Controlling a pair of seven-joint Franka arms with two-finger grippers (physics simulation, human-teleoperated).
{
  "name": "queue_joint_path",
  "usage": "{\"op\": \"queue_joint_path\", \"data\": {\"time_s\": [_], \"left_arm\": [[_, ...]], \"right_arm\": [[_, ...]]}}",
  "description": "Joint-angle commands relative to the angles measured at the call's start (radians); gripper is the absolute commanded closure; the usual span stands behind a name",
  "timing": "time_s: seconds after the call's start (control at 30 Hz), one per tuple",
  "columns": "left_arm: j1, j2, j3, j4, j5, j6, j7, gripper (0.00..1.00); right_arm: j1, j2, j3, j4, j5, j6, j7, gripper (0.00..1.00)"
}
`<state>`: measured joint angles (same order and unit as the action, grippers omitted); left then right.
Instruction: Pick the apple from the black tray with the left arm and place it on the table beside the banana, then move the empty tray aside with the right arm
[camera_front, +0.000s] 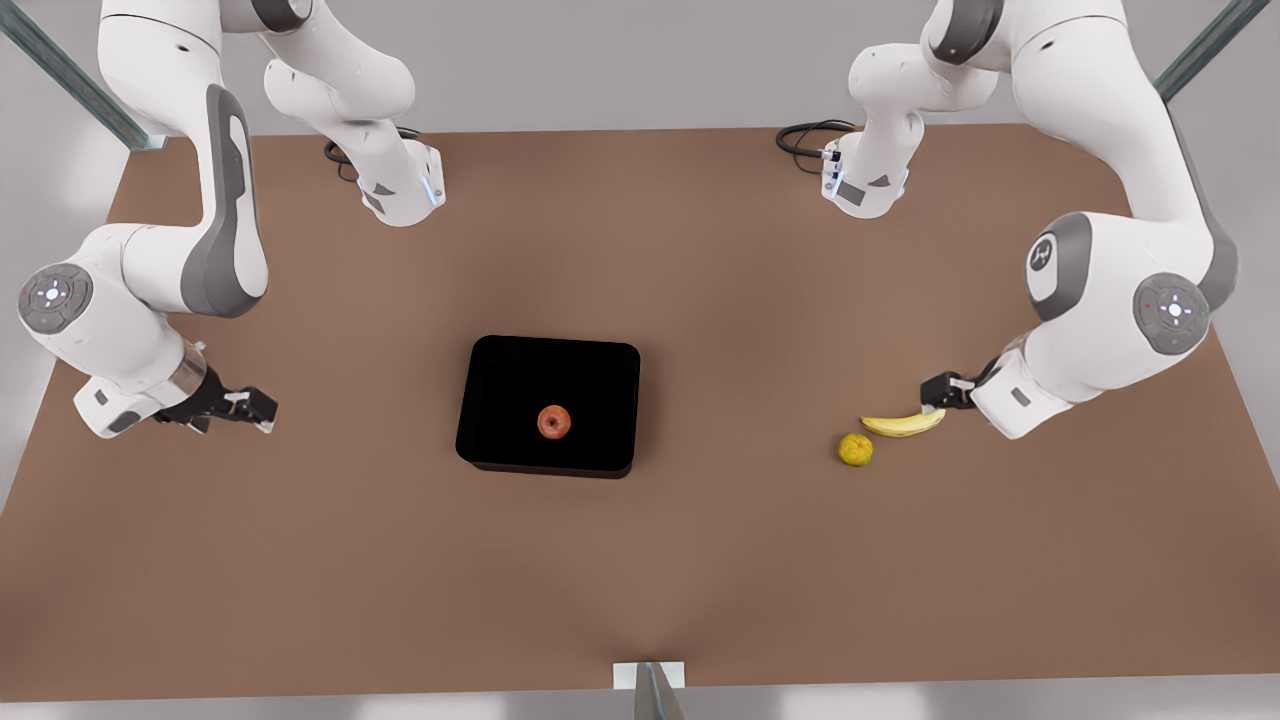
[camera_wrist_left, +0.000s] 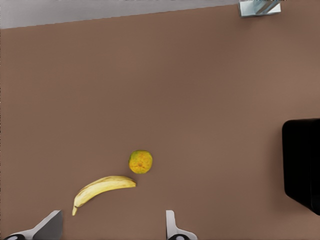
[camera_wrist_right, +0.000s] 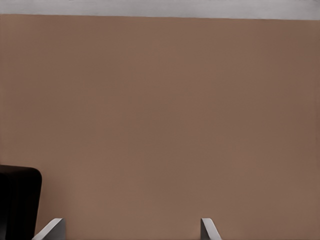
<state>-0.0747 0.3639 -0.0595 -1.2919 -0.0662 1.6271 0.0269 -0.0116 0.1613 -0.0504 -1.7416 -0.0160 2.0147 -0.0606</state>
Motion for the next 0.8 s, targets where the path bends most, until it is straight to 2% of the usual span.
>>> {"op": "queue_joint_path", "data": {"time_s": [0.0, 0.1, 0.13, 0.2, 0.27, 0.37, 0.4, 0.53, 0.63, 0.77], "left_arm": [[0.0, 0.001, 0.0, -0.004, 0.016, 0.027, 0.002, 0.0], [-0.056, 0.012, -0.005, 0.005, 0.006, 0.028, -0.002, 0.0], [-0.117, 0.024, -0.026, -0.018, -0.007, 0.034, -0.041, 0.0], [-0.312, 0.092, -0.026, 0.04, 0.011, 0.066, -0.456, 0.0], [-0.408, 0.15, -0.028, 0.04, 0.069, 0.154, -0.639, 0.0], [-0.507, 0.26, -0.029, 0.045, 0.066, 0.321, -0.907, 0.0], [-0.527, 0.282, -0.029, 0.057, 0.069, 0.33, -0.961, 0.0], [-0.64, 0.365, -0.026, 0.068, 0.123, 0.483, -1.171, 0.0], [-0.724, 0.543, -0.017, 0.296, 0.241, 0.487, -1.285, 0.0], [-0.803, 0.606, -0.017, 0.307, 0.367, 0.534, -1.415, 0.0]], "right_arm": [[0.001, 0.0, 0.0, 0.001, 0.001, 0.042, -0.033, 0.0], [0.002, 0.024, 0.001, 0.001, -0.002, 0.038, -0.033, 0.0], [0.001, 0.098, 0.001, 0.019, -0.002, 0.041, -0.039, 0.0], [-0.001, 0.251, 0.0, 0.132, -0.021, 0.041, -0.038, 0.0], [-0.001, 0.251, 0.0, 0.186, -0.018, 0.026, -0.033, 0.0], [-0.001, 0.175, 0.003, 0.289, -0.022, -0.194, -0.036, 0.0], [-0.001, 0.175, 0.0, 0.303, -0.021, -0.212, -0.036, 0.0], [0.001, 0.181, 0.0, 0.303, -0.015, -0.212, -0.031, 0.0], [0.004, 0.185, 0.004, 0.303, -0.013, -0.212, -0.028, 0.0], [0.006, 0.193, 0.012, 0.303, -0.015, -0.212, -0.028, 0.0]]}}
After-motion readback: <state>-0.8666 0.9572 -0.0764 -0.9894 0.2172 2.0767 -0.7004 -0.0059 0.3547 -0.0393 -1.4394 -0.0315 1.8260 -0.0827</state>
